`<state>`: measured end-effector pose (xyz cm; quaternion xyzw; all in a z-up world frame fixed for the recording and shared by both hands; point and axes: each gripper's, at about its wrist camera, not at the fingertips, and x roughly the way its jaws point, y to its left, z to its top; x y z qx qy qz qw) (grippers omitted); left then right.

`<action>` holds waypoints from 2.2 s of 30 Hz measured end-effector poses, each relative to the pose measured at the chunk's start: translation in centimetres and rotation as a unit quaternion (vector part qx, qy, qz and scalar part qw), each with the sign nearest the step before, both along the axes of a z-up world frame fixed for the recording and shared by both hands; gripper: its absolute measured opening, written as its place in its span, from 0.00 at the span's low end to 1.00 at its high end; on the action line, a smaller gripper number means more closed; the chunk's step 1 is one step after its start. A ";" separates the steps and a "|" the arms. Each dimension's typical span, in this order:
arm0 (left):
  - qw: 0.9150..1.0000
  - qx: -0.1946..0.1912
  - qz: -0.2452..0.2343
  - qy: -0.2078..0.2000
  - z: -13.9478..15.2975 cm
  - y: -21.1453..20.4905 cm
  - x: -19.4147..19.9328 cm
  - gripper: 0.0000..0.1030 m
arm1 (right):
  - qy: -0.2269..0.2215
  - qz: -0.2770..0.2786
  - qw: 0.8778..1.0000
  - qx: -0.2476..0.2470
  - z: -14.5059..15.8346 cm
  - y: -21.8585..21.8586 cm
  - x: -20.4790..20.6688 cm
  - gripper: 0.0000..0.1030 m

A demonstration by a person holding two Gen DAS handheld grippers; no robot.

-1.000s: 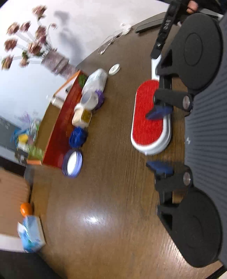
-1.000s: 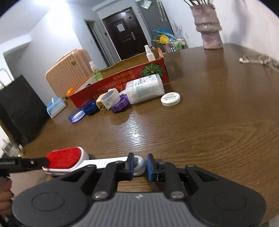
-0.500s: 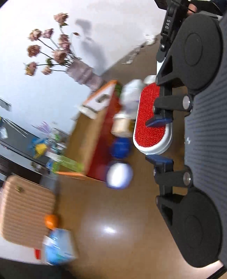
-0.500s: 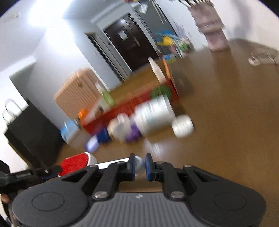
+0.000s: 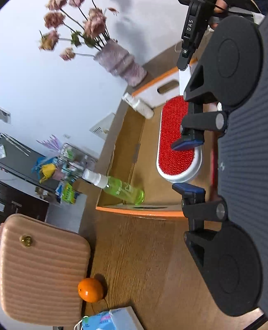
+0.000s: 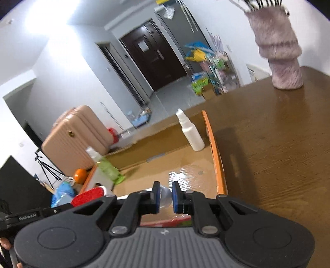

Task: Organize rigid objects
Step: 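Carry the red lint brush into the box and release it, then withdraw both tools and move toward the remaining items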

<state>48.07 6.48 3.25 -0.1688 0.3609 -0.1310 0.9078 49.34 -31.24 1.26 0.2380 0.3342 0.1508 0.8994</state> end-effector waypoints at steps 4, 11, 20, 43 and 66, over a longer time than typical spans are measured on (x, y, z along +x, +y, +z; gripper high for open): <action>1.000 0.012 -0.003 0.013 -1.2 0.2 1.1 0.33 | 0.012 0.005 1.000 -0.024 -1.3 0.8 1.6 0.11; 0.999 0.031 -0.015 0.011 -1.2 0.1 0.0 0.28 | 0.001 0.032 0.997 -0.074 -1.3 2.8 0.6 0.06; 0.994 0.086 -0.001 -0.064 4.4 -0.5 -6.0 0.28 | -0.072 0.024 0.990 -0.117 4.0 3.4 -4.0 0.09; 0.932 0.218 0.107 -0.269 4.7 -3.8 -29.8 1.00 | -0.246 -0.010 0.935 -0.257 5.3 11.0 -26.8 0.91; 0.952 0.203 0.060 -0.221 -0.3 -4.1 -41.5 1.00 | -0.195 -0.025 0.957 -0.214 -0.7 8.8 -41.5 1.00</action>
